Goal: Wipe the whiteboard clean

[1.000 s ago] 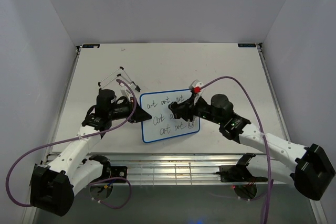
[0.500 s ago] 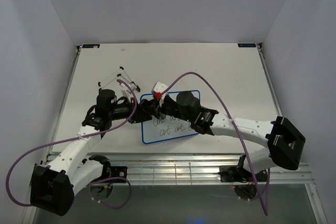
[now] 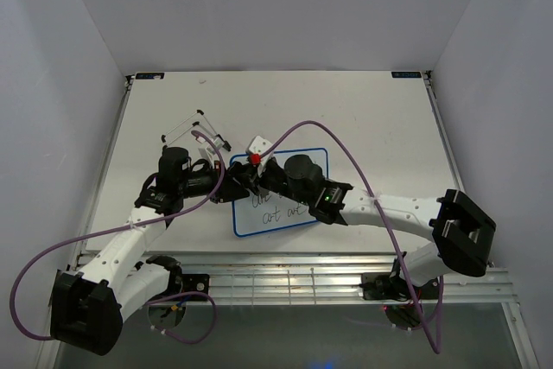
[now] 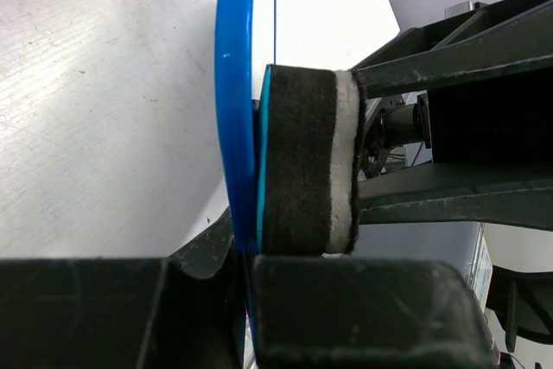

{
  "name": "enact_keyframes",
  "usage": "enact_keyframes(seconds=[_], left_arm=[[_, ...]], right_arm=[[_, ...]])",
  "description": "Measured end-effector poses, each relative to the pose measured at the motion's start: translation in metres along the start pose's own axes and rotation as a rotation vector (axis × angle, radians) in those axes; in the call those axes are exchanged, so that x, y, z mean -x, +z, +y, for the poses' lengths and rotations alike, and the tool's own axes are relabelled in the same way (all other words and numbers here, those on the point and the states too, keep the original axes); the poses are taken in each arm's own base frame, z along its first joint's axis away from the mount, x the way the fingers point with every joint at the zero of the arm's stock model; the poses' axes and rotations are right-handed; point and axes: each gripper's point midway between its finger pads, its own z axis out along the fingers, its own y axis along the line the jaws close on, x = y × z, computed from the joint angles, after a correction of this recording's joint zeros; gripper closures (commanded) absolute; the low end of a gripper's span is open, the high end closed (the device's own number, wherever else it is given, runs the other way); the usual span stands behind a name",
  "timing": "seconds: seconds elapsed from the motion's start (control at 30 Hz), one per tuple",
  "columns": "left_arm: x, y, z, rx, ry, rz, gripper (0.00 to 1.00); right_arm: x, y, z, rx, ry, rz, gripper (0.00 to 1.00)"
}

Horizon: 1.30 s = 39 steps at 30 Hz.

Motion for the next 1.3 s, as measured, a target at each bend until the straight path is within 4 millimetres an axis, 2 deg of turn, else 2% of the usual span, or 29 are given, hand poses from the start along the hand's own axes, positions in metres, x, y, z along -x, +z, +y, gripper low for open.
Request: enact_keyframes(seconds=[0.2, 0.33, 0.53, 0.73, 0.83, 0.93, 1.1, 1.3], left_arm=[[0.0, 0.0, 0.0, 0.002, -0.002, -0.001, 1.0], [0.001, 0.0, 0.001, 0.008, -0.003, -0.004, 1.0], [0.001, 0.0, 0.001, 0.01, -0.009, -0.005, 1.0], [0.001, 0.0, 0.001, 0.012, -0.019, -0.006, 1.0], [0.001, 0.0, 0.001, 0.012, -0.022, -0.005, 1.0], [0.001, 0.0, 0.001, 0.012, -0.023, -0.005, 1.0], [0.0, 0.0, 0.001, 0.012, -0.028, -0.001, 1.0], [-0.002, -0.002, 0.003, 0.018, -0.045, 0.005, 1.0]], right_arm=[[-0.001, 0.0, -0.003, -0.019, 0.005, 0.003, 0.92], [-0.003, -0.001, -0.012, -0.031, 0.04, 0.007, 0.92], [-0.016, -0.016, -0.048, -0.107, 0.098, 0.022, 0.92], [-0.038, -0.039, -0.09, -0.205, 0.152, 0.05, 0.92], [-0.045, -0.047, -0.101, -0.232, 0.174, 0.063, 0.92], [-0.045, -0.047, -0.1, -0.223, 0.183, 0.064, 0.92], [-0.043, -0.044, -0.088, -0.213, 0.182, 0.062, 0.92], [-0.037, -0.028, -0.044, -0.151, 0.159, 0.066, 0.92]])
